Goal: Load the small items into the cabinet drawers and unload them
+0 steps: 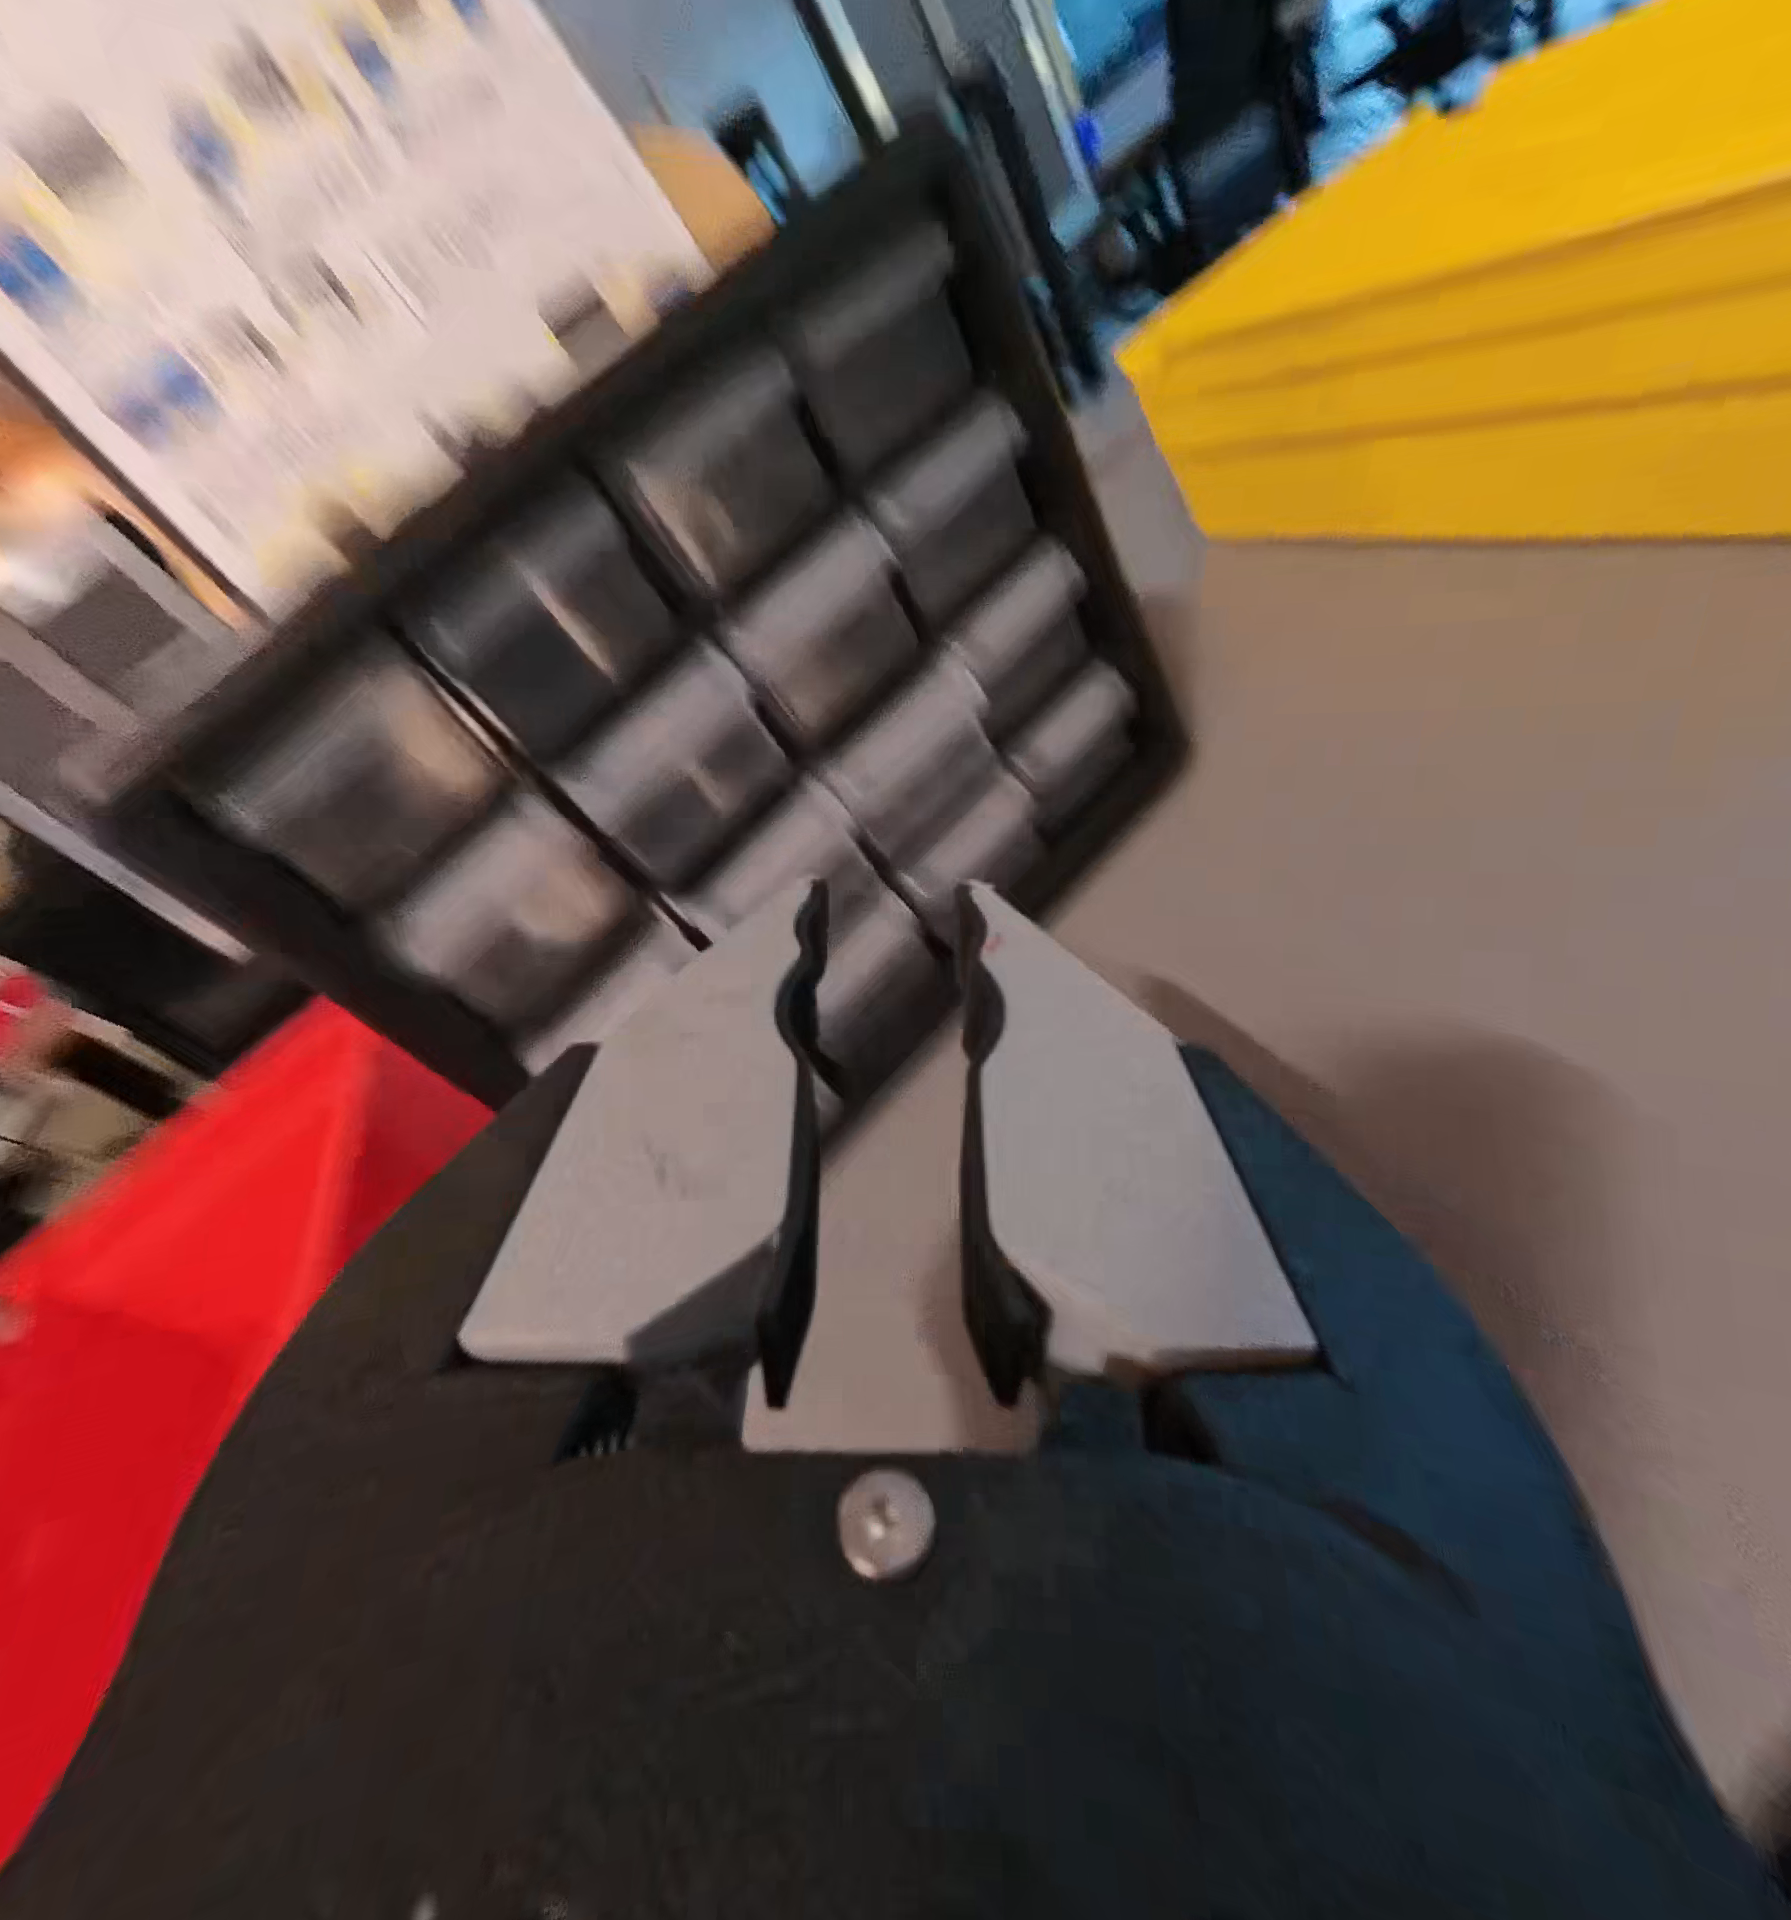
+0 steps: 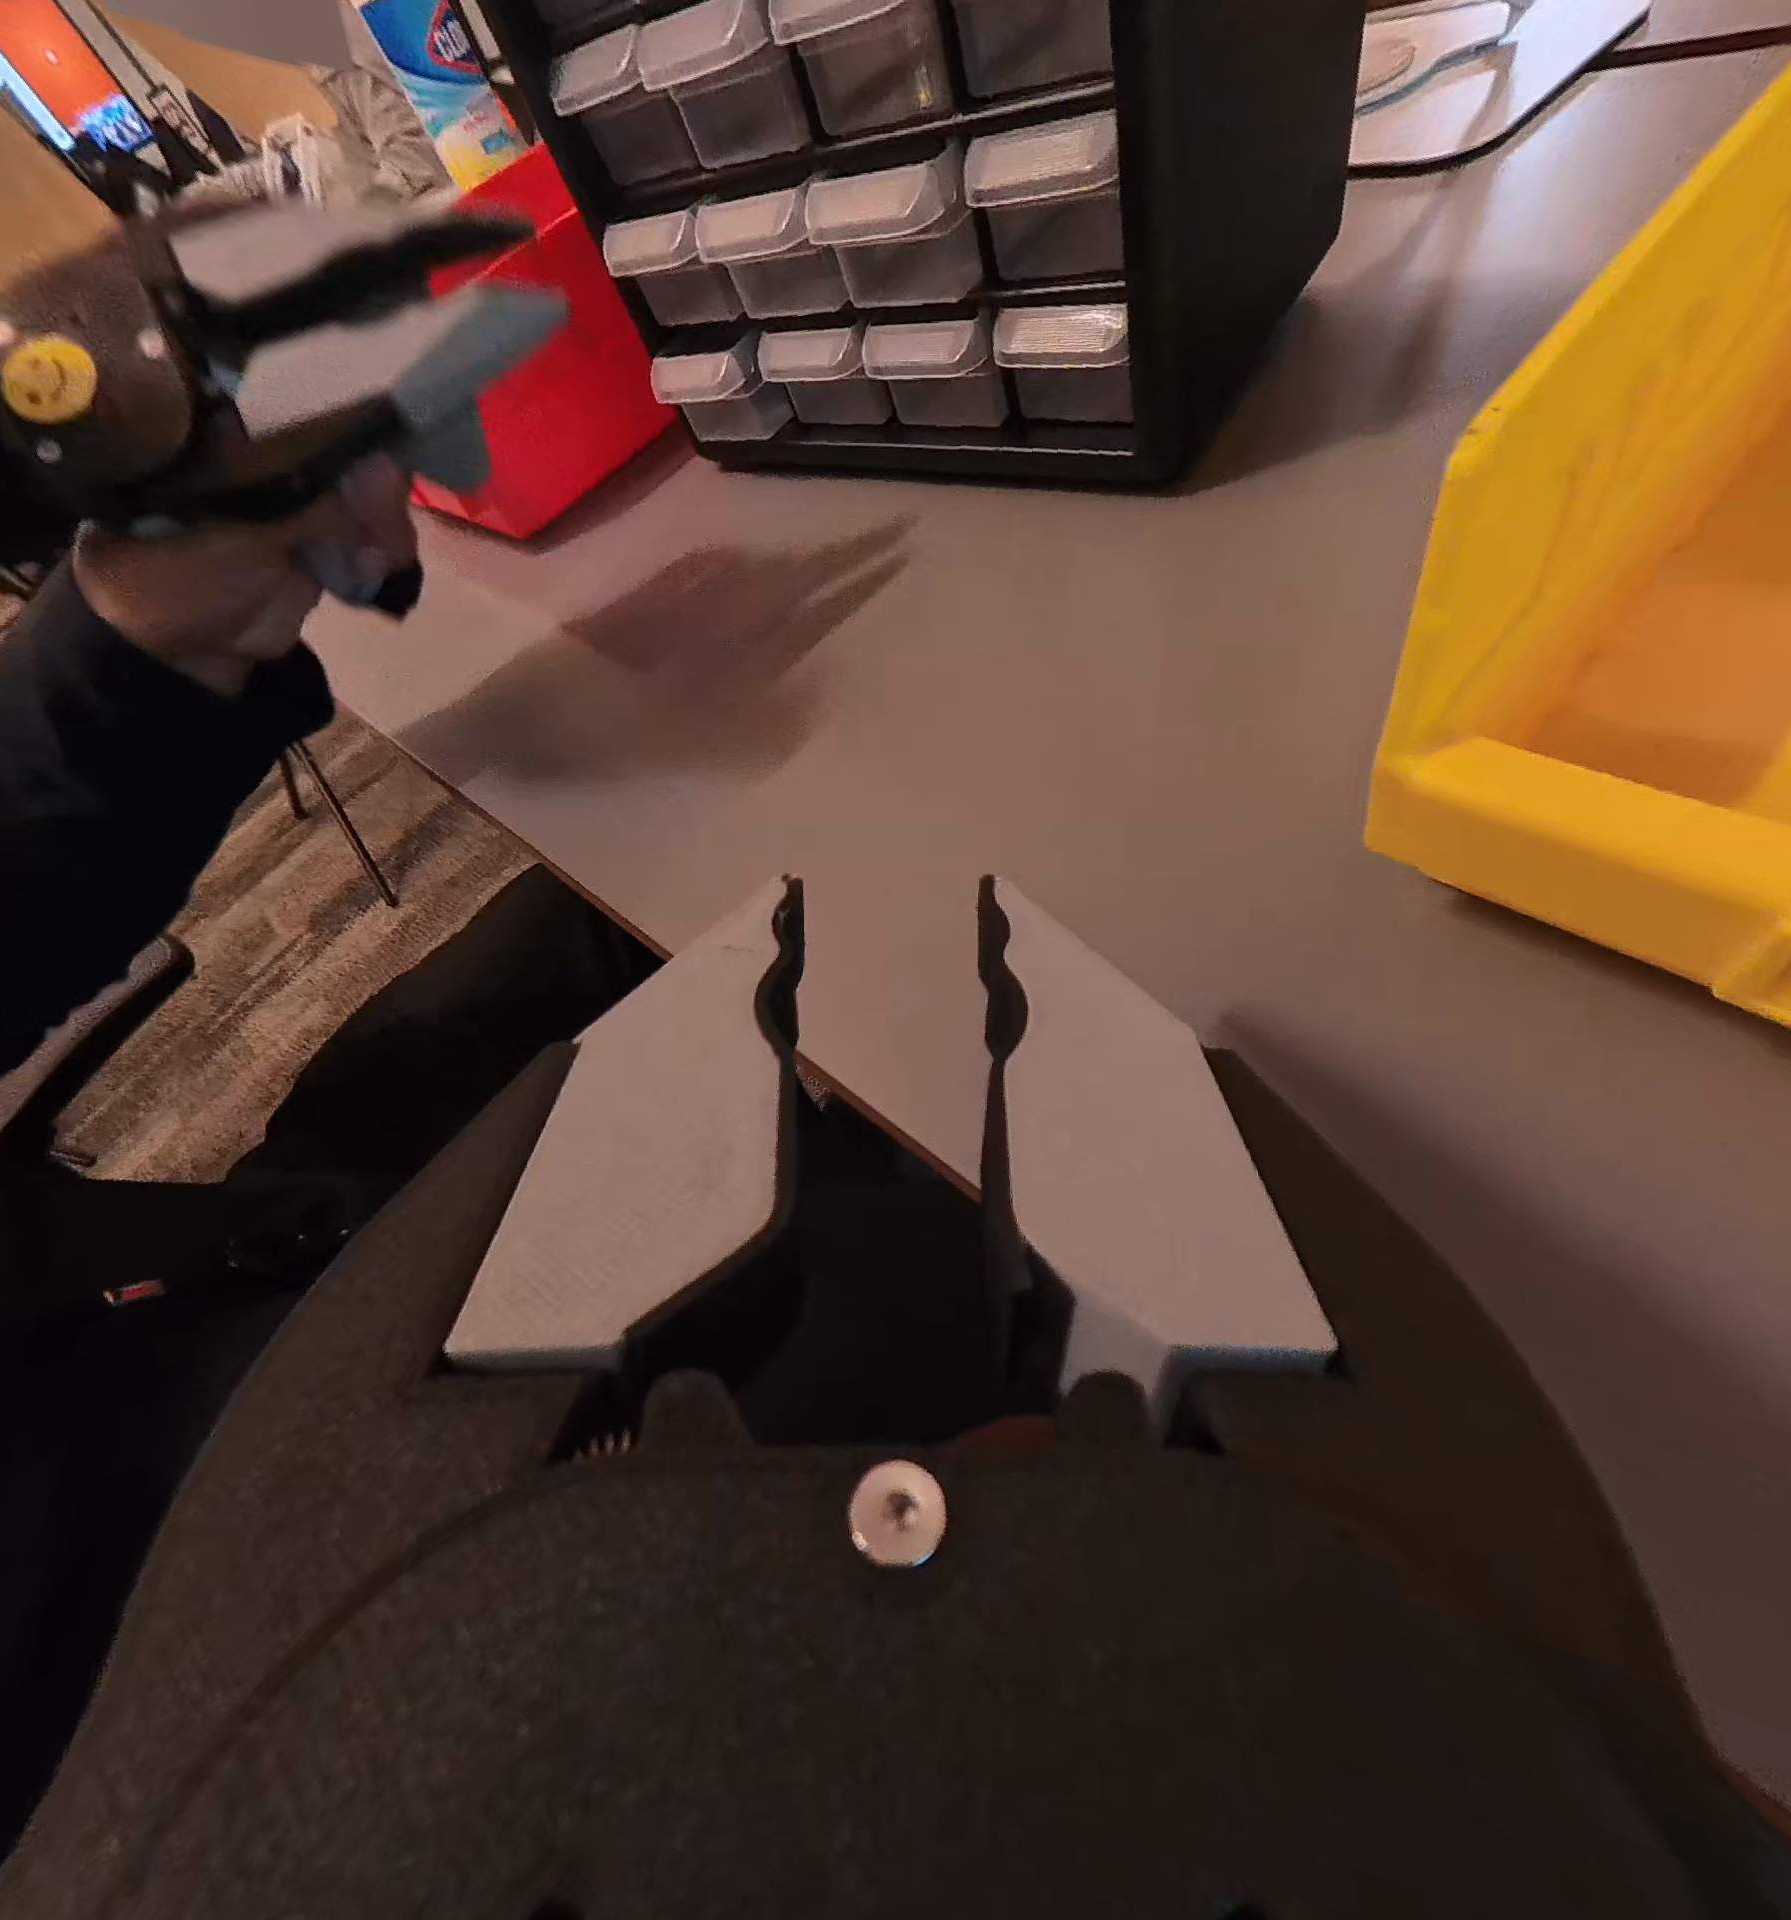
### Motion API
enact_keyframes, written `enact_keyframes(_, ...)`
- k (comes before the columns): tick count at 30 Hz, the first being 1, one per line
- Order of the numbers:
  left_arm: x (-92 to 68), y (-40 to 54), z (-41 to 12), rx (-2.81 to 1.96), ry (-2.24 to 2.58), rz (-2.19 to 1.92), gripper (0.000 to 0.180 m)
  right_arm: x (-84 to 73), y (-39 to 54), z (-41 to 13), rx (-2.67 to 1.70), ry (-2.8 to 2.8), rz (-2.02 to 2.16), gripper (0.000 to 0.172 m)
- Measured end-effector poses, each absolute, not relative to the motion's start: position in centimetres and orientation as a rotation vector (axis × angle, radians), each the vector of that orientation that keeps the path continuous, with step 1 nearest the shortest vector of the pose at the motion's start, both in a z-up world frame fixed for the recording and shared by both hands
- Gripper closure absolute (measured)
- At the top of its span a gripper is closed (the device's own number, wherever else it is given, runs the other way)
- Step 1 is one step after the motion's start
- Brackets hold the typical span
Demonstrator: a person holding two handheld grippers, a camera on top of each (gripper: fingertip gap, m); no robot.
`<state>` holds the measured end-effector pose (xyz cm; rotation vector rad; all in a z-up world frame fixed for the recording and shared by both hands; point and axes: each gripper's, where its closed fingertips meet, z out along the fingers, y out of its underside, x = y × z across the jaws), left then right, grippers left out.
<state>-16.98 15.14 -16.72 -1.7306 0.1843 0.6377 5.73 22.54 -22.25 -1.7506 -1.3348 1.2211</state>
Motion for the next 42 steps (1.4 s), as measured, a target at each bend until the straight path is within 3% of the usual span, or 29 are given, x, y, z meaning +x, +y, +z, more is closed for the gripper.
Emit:
enact_keyframes(7, -18.7, 21.8, -7.8, -1.290, 0.451, 1.283, 0.158, 4.7, 20.6, -21.6, -1.743, -1.378, 1.304, 0.140)
enact_keyframes(20, -19.4, 27.2, -8.9, -1.162, 0.785, 1.684, 0.160, 7.2, 21.2, -21.2, -1.747, -1.308, 1.385, 0.140)
enact_keyframes(42, -20.6, 26.7, -10.0, -1.070, 0.911, 1.840, 0.168, 8.5, 21.0, -19.7, -1.706, -1.274, 1.421, 0.140)
